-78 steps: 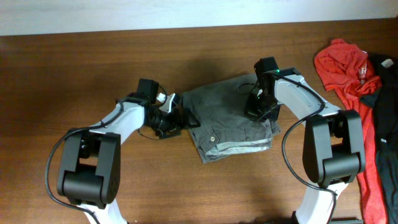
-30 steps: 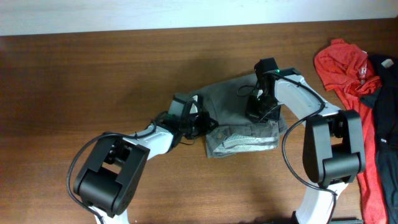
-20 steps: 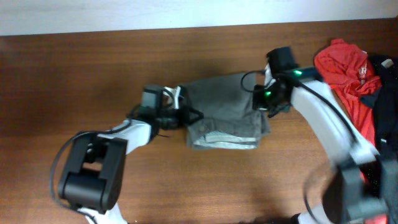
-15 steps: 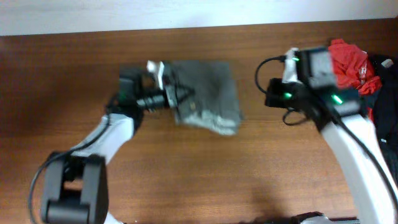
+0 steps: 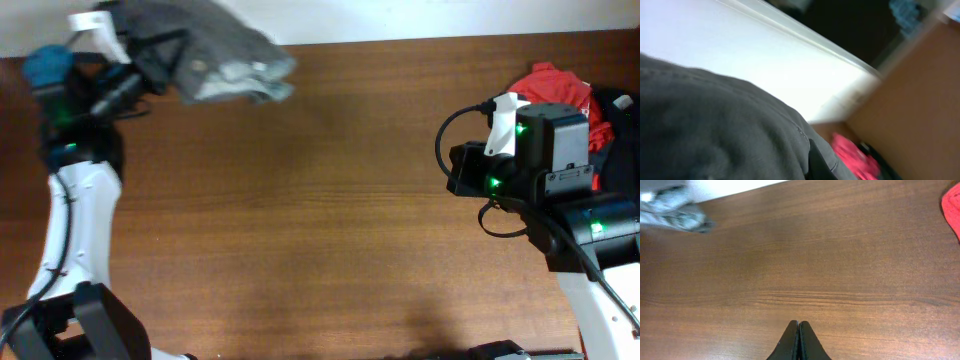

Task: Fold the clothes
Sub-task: 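Lift the folded shorts with the left gripper and carry to top-left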

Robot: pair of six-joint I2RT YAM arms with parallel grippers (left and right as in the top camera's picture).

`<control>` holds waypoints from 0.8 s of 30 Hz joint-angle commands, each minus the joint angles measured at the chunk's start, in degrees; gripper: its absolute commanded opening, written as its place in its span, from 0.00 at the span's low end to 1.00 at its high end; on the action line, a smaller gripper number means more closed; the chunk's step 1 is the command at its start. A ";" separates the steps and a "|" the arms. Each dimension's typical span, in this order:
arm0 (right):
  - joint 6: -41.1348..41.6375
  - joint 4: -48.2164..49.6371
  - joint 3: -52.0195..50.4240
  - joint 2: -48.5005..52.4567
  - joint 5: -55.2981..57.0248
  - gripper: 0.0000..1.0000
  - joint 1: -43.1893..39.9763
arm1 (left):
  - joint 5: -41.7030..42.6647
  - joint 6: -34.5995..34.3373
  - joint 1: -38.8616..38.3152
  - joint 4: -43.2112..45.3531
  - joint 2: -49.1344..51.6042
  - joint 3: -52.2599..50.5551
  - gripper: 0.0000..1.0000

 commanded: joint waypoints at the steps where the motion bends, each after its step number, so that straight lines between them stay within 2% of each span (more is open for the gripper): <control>1: -0.57 -0.59 0.07 0.52 0.50 0.04 0.07 | -11.45 -0.79 5.42 0.48 0.81 1.70 0.00; 5: -0.57 -2.51 0.04 0.83 0.55 0.04 0.04 | -23.47 -5.42 7.52 2.62 5.51 1.70 0.00; 9: -0.57 -4.31 0.04 1.18 0.74 0.04 0.04 | -22.75 -8.83 8.72 9.66 11.63 1.73 0.00; 12: -0.57 -4.90 0.04 1.22 0.94 0.04 0.04 | -19.34 -10.86 9.27 20.74 16.87 1.92 0.00; 15: -0.57 -5.05 0.04 1.22 0.94 0.04 0.04 | -18.67 -14.75 9.33 25.99 21.62 3.34 0.00; 20: -0.57 -5.01 0.04 1.57 0.96 0.04 0.04 | -18.38 -14.69 9.11 25.86 28.00 3.65 0.00; 22: -0.57 -4.90 0.04 2.05 0.98 0.04 0.04 | -13.64 -14.69 9.22 24.26 29.64 3.58 0.00; 24: -0.57 -4.90 0.04 3.19 0.98 0.04 0.04 | -8.28 -14.71 9.22 17.25 29.90 3.58 0.00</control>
